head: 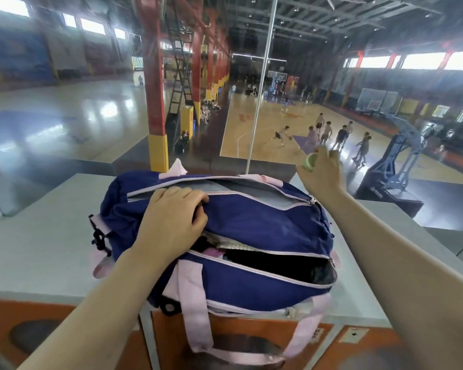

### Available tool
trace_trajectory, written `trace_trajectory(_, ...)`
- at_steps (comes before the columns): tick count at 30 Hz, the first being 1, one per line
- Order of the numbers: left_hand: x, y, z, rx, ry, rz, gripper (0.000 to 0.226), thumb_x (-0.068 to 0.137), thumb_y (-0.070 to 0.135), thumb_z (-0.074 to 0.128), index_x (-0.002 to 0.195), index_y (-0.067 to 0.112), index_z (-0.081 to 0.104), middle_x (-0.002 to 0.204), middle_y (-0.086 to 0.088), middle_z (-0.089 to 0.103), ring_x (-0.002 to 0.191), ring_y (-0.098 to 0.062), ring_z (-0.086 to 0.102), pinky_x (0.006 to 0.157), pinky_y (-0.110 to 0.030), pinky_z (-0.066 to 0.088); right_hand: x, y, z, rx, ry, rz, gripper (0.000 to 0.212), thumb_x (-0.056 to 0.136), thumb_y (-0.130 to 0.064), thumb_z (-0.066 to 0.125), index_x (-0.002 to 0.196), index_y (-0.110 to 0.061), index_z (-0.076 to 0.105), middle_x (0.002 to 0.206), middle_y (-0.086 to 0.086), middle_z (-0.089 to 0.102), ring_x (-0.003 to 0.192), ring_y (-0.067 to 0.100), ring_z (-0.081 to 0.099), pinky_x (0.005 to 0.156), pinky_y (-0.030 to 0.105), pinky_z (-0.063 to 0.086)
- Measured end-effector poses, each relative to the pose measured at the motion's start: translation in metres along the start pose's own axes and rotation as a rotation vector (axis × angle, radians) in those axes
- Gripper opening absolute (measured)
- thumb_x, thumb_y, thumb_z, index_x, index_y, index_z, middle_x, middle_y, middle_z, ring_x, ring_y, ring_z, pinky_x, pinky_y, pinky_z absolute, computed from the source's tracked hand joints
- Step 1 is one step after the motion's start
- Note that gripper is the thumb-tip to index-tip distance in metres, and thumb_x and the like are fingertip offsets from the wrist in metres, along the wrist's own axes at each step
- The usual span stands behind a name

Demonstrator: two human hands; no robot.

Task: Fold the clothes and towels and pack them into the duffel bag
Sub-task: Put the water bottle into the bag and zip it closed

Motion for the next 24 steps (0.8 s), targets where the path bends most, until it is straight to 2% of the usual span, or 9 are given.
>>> trace_trajectory(3, -0.007, -0.022, -0.014, -0.004, 0.049, -0.099, 0.020, 0.086, 0.027, 0.050, 0.099, 0.025, 0.066, 0.098, 0.010, 0.069, 0.095, -0.017, 0.060, 0.089, -0.035, 0.034, -0.025, -0.032, -0.039, 0.091, 0.123, -0.103, 0.053, 0.082, -0.037, 0.062, 0.127, -0.021, 0.038, 0.141, 0.015, 0.035, 0.121, 0.040, 0.044, 0.094, 0.044, 0.044)
trace_trajectory(5, -0.011, -0.035, -0.022, 0.033, 0.070, -0.149, 0.020, 0.089, 0.028, 0.051, 0.100, 0.024, 0.067, 0.099, 0.007, 0.069, 0.093, -0.019, 0.060, 0.089, -0.038, 0.035, -0.049, -0.059, -0.061, 0.173, 0.172, -0.177, 0.054, 0.081, -0.036, 0.065, 0.126, -0.020, 0.039, 0.133, 0.013, 0.039, 0.116, 0.036, 0.046, 0.093, 0.043, 0.045)
trace_trajectory(9, -0.018, -0.052, -0.029, 0.129, 0.097, -0.236, 0.041, 0.090, 0.038, 0.034, 0.094, 0.019, 0.070, 0.091, 0.000, 0.062, 0.090, -0.025, 0.052, 0.087, -0.042, 0.038, -0.101, -0.113, -0.077, 0.336, 0.089, -0.324, 0.057, 0.079, -0.035, 0.070, 0.127, -0.022, 0.043, 0.125, 0.005, 0.042, 0.117, 0.026, 0.044, 0.094, 0.037, 0.042)
trace_trajectory(11, -0.022, -0.057, -0.030, 0.137, 0.134, -0.263, 0.037, 0.091, 0.036, 0.039, 0.094, 0.016, 0.070, 0.091, -0.002, 0.053, 0.092, -0.027, 0.048, 0.086, -0.042, 0.038, -0.122, -0.136, -0.076, 0.379, 0.038, -0.381, 0.056, 0.079, -0.037, 0.071, 0.125, -0.022, 0.043, 0.118, -0.001, 0.042, 0.111, 0.020, 0.045, 0.091, 0.032, 0.042)
trace_trajectory(14, -0.023, -0.063, -0.026, 0.087, 0.154, -0.280, 0.026, 0.092, 0.030, 0.051, 0.104, 0.014, 0.067, 0.109, -0.006, 0.051, 0.109, -0.028, 0.045, 0.092, -0.042, 0.039, -0.147, -0.163, -0.073, 0.347, 0.029, -0.505, 0.052, 0.078, -0.037, 0.072, 0.120, -0.021, 0.046, 0.114, -0.004, 0.041, 0.106, 0.016, 0.044, 0.086, 0.024, 0.037)
trace_trajectory(16, -0.017, -0.066, -0.018, 0.035, 0.128, -0.279, 0.031, 0.095, 0.032, 0.048, 0.114, 0.015, 0.065, 0.132, -0.008, 0.051, 0.128, -0.029, 0.040, 0.103, -0.044, 0.036, -0.158, -0.172, -0.072, 0.321, 0.038, -0.572, 0.051, 0.078, -0.039, 0.072, 0.119, -0.023, 0.045, 0.112, -0.010, 0.038, 0.103, 0.010, 0.043, 0.081, 0.022, 0.037)
trace_trajectory(18, -0.006, -0.068, -0.013, -0.016, 0.119, -0.284, 0.035, 0.098, 0.035, 0.043, 0.121, 0.018, 0.064, 0.140, -0.004, 0.052, 0.135, -0.028, 0.038, 0.109, -0.044, 0.032, -0.164, -0.175, -0.072, 0.345, 0.037, -0.612, 0.051, 0.077, -0.040, 0.072, 0.118, -0.024, 0.045, 0.109, -0.015, 0.034, 0.098, 0.005, 0.041, 0.080, 0.020, 0.037)
trace_trajectory(21, 0.010, -0.067, -0.018, -0.033, 0.185, -0.249, 0.032, 0.095, 0.035, 0.045, 0.116, 0.024, 0.067, 0.127, 0.003, 0.062, 0.123, -0.022, 0.050, 0.103, -0.039, 0.036, -0.169, -0.179, -0.066, 0.331, 0.014, -0.668, 0.051, 0.076, -0.038, 0.073, 0.116, -0.021, 0.046, 0.110, -0.012, 0.037, 0.097, 0.008, 0.043, 0.080, 0.018, 0.036)
trace_trajectory(24, 0.017, -0.068, -0.022, -0.074, 0.220, -0.244, 0.028, 0.089, 0.027, 0.055, 0.115, 0.027, 0.066, 0.116, 0.005, 0.065, 0.113, -0.021, 0.055, 0.097, -0.039, 0.039, -0.169, -0.182, -0.049, 0.247, -0.017, -0.690, 0.052, 0.076, -0.041, 0.072, 0.115, -0.020, 0.045, 0.113, -0.006, 0.042, 0.099, 0.016, 0.046, 0.081, 0.028, 0.043)
Point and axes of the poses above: each hand's wrist, its own x-axis towards the middle knuckle, its own z-axis out of the palm, y = z × x, the point moved 7 cm from there along x, towards the middle knuckle
